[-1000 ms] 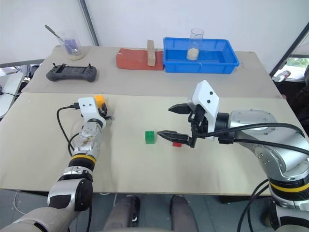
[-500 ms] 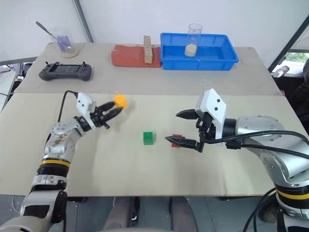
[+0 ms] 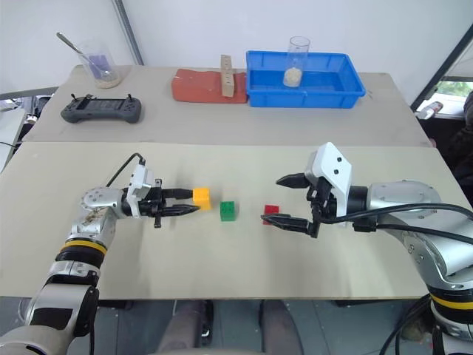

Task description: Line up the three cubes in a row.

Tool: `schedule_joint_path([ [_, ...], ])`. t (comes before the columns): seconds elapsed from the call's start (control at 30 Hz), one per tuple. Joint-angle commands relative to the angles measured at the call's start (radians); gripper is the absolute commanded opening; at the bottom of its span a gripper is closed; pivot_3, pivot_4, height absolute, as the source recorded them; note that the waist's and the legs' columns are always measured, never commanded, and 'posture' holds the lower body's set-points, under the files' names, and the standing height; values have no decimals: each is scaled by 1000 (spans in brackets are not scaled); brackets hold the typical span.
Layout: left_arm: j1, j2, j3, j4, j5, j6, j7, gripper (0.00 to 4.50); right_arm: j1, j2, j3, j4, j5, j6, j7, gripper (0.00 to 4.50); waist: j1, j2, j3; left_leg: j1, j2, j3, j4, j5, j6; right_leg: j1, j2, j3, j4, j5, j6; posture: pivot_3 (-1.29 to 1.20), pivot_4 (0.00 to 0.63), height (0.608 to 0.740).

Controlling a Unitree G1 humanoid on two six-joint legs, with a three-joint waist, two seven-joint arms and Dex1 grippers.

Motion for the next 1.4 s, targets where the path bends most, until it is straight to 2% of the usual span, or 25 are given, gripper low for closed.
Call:
schedule_joint_path([
  [0.03, -34, 31, -19, 62, 6, -75, -36, 1272, 5, -15, -53, -31, 0, -33, 8, 4500, -1, 0, 0, 0, 0, 0, 0, 0, 0, 0, 0, 0, 0, 0, 0, 0, 150, 740],
  [0.27, -100, 65, -41, 229, 25, -187, -36, 1272, 15, -13, -65, -66, 19, -9, -12, 4500, 0, 0, 0, 1, 1, 0, 1, 0, 0, 0, 1, 0, 2, 0, 0, 0, 150, 740],
  [0.57, -91, 138, -112, 283, 3, -253, -36, 1272, 2, -8, -53, -66, 24, -4, -25, 4500, -1, 0, 0, 0, 1, 0, 1, 0, 0, 0, 1, 0, 2, 0, 0, 0, 150, 740],
  [0.97, -129, 125, -100, 383, 50, -298, -36, 1272, -16, -1, -35, -59, 21, -5, -28, 4500, -1, 0, 0, 4, 1, 0, 2, 0, 0, 0, 1, 0, 10, -1, -1, 0, 150, 740],
  [1.03, -137, 125, -100, 394, 55, -299, -36, 2286, -18, -1, -34, -58, 21, -4, -28, 4500, -1, 0, 0, 4, 1, 0, 2, 1, 1, 0, 1, 0, 10, -1, -2, 0, 150, 740],
  [1.2, -152, 132, -99, 399, 56, -293, -36, 4451, -19, -1, -31, -53, 17, -7, -25, 4500, -3, 0, 0, 3, 1, 0, 2, 1, 1, 0, 1, 0, 11, -1, -1, 0, 150, 740],
  [1.4, -140, 189, -87, 315, 5, -246, -36, 4451, 10, -14, -57, -52, 15, -17, -10, 4500, -3, 0, 0, 3, 1, 0, 2, 1, 1, -1, 1, 0, 10, -1, -1, 0, 150, 740],
])
